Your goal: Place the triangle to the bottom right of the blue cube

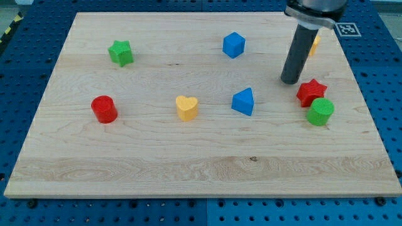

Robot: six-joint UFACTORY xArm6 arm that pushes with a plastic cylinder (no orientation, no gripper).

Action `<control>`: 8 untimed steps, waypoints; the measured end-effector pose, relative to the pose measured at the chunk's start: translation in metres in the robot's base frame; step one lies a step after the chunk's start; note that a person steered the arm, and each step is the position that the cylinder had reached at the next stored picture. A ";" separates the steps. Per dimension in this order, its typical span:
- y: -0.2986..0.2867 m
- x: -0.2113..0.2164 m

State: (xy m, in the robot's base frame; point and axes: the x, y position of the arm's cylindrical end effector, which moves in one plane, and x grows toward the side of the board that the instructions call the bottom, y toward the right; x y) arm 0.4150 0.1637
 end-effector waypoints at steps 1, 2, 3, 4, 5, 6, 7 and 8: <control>0.000 0.025; 0.000 0.055; -0.011 0.085; -0.037 0.098; -0.069 0.091; -0.066 0.029; -0.060 -0.012; -0.060 0.021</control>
State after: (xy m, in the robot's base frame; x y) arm 0.4357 0.1035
